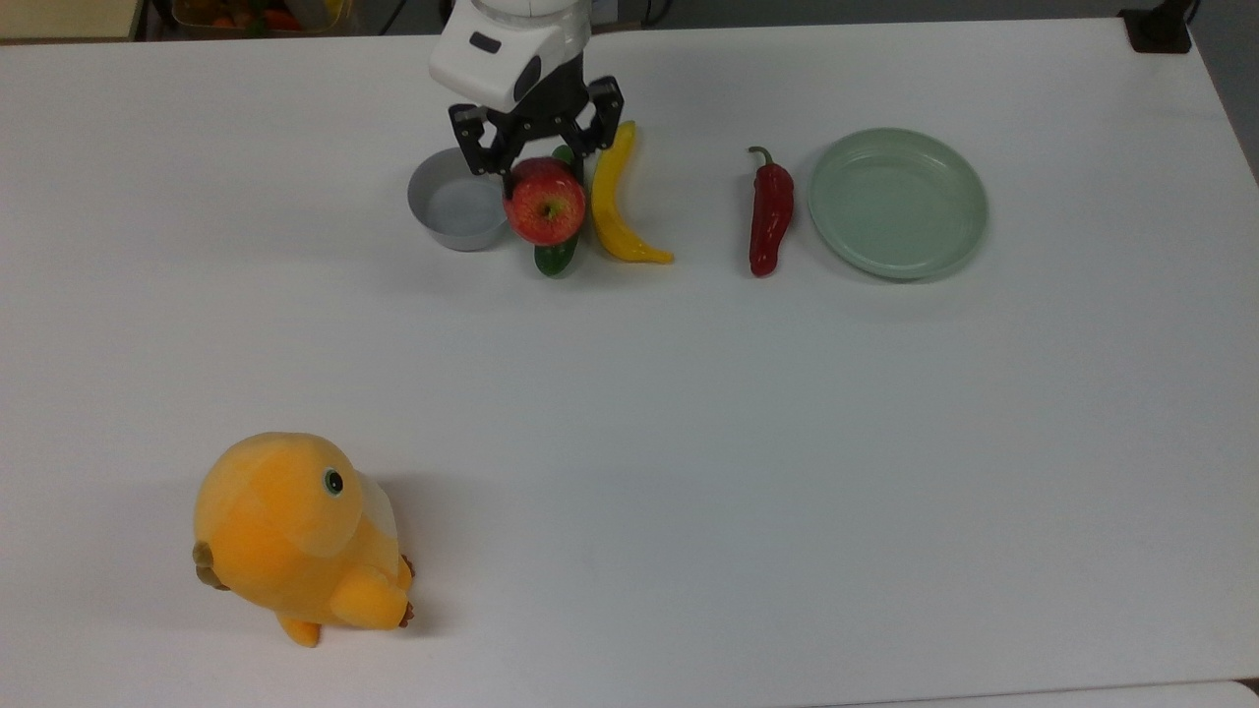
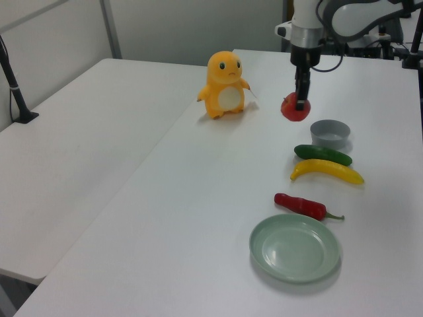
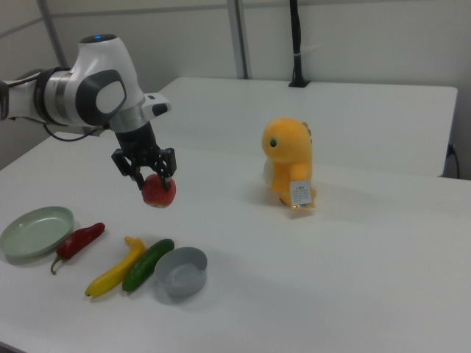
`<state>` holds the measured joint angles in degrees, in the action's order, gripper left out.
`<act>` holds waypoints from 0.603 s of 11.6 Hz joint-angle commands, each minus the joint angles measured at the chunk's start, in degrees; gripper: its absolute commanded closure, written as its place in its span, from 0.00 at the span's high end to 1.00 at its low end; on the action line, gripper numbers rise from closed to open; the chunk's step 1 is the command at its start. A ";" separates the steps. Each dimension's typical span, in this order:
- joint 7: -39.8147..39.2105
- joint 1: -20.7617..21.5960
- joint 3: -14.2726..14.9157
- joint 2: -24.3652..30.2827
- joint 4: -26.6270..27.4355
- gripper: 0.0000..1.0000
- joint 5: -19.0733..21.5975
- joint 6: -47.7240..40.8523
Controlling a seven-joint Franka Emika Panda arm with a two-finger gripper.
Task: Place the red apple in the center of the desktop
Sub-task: 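Carry the held apple away from the bowl toward the open table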
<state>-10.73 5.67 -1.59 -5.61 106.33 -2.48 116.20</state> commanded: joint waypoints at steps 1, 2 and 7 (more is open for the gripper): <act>10.27 1.62 -0.61 -7.38 -7.44 0.25 1.87 0.87; 12.64 2.15 -1.04 -8.53 -7.45 0.25 1.70 3.14; 27.33 6.45 -1.40 -15.30 -8.15 0.25 1.08 11.59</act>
<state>11.77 9.87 -3.17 -18.13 100.19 -1.35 125.59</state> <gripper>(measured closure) 0.357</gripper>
